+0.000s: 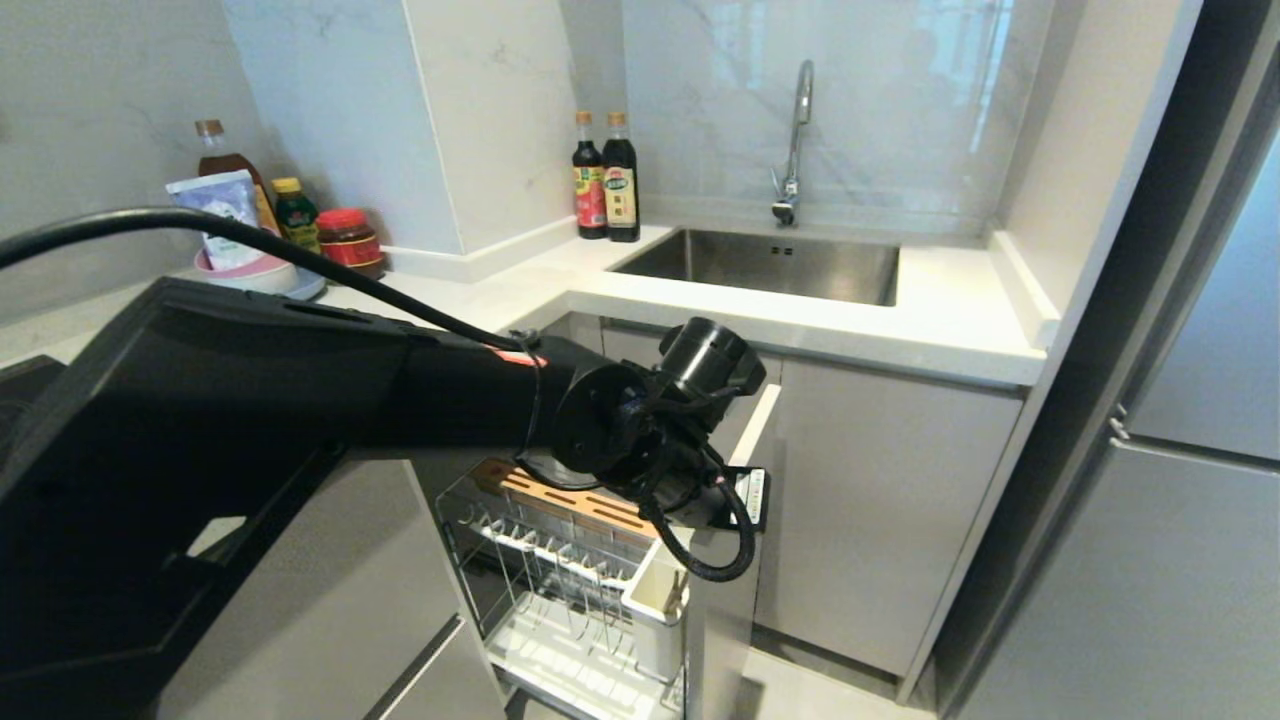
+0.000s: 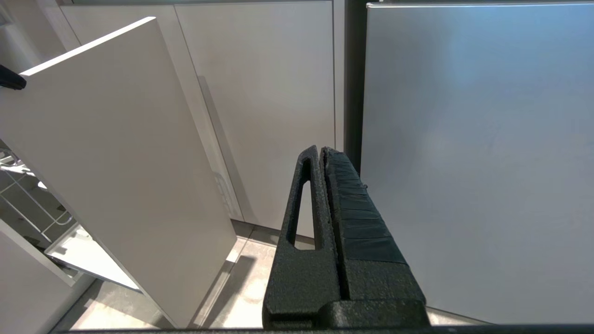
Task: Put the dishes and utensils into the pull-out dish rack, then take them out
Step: Close the cupboard
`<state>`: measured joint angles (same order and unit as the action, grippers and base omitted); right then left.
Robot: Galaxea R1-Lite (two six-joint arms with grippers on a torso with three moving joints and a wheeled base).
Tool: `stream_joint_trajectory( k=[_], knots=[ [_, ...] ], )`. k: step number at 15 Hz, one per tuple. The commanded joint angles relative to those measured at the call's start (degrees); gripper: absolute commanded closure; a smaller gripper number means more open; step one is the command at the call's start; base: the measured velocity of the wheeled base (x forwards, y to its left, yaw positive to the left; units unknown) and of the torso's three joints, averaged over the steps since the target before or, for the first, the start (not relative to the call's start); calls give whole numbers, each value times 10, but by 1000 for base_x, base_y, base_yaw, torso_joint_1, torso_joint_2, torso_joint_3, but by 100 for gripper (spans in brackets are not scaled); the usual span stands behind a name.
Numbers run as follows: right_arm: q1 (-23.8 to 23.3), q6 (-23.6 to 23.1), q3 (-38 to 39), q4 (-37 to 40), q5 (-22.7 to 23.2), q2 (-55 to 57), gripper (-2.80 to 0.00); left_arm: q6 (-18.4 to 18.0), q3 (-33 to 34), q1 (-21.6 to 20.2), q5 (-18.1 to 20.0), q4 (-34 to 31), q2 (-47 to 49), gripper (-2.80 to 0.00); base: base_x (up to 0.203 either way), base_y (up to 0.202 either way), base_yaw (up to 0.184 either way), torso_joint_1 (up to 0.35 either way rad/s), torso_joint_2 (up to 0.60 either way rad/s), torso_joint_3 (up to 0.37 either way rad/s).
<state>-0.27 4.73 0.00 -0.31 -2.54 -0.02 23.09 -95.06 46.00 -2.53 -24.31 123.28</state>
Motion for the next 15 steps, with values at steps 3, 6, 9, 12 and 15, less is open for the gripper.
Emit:
stream_joint_trajectory(
  k=[3, 6, 9, 12, 15],
  knots=[
    [0, 0, 0, 0, 0, -2, 0, 0, -1, -4, -18, -1, 0, 0, 0, 0, 0, 0, 0, 0],
    [0, 0, 0, 0, 0, -2, 0, -1, -2, -4, -31, -1, 0, 0, 0, 0, 0, 0, 0, 0],
    [0, 0, 0, 0, 0, -2, 0, -3, -6, -6, -58, 1, 1, 0, 0, 0, 0, 0, 0, 0],
    [0, 0, 0, 0, 0, -2, 0, -5, -8, -15, -71, 1, 1, 0, 0, 0, 0, 0, 0, 0],
    [0, 0, 0, 0, 0, -2, 0, -14, -10, -30, -71, 1, 4, 0, 0, 0, 0, 0, 0, 0]
  ],
)
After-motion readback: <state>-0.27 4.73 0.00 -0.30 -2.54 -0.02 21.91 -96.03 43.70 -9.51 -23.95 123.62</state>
